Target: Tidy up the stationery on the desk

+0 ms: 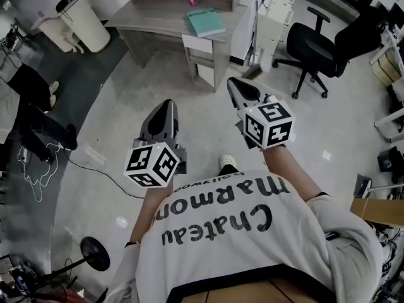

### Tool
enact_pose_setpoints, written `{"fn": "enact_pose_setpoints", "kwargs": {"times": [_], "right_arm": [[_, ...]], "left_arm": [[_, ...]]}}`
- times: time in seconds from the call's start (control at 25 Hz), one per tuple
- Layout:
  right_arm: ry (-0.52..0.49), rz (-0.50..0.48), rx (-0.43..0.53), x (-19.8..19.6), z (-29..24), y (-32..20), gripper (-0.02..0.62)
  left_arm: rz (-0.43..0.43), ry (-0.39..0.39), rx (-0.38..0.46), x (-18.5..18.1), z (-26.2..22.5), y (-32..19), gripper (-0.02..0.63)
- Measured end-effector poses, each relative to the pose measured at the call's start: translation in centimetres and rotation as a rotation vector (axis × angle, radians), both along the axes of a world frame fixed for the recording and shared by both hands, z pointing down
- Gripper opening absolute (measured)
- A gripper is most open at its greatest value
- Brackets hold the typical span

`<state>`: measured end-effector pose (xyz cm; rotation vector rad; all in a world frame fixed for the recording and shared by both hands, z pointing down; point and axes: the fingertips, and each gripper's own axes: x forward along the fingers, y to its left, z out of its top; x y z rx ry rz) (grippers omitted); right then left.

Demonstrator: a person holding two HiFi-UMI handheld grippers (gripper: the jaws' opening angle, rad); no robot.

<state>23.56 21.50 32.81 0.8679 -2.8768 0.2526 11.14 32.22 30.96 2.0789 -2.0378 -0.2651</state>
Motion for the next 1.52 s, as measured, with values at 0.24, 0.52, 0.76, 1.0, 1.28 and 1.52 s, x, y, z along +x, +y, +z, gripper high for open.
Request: {"fn": "enact_pose_setpoints", "kwargs": {"times": [0.24, 0.52, 0.76, 1.0, 1.28, 1.52], "right_arm": [[-0.002, -0.041, 0.044, -2.4, -2.5, -7.3, 0.011], [-0.009, -0.074, 0.069, -3.8, -3.6, -14.9, 0.011], [-0.011, -0.101, 0.036, -4.6, -2.1, -18.8, 0.011], [0.011, -0.095, -0.04, -5.6, 1.4, -20.5, 0.011], [0.054, -0.052, -0.072, -8.5, 3.7, -23.7, 0.011], [0.062, 0.002, -0.091, -12.3, 4.0, -27.2, 0.011]], "left_arm": [[-0.013, -0.004, 0.04, -1.4, -2.0, -7.6, 0.017], [-0.038, 0.0, 0.069, -2.4, -2.6, -15.1, 0.017], [-0.031, 0.008, 0.047, -2.2, -1.0, -18.8, 0.017], [-0.051, 0.053, -0.014, -4.0, 1.7, -20.3, 0.017], [-0.063, 0.07, -0.072, -8.1, 3.9, -24.0, 0.017], [0.013, 0.052, -0.079, -12.0, 3.3, -29.0, 0.017]]}}
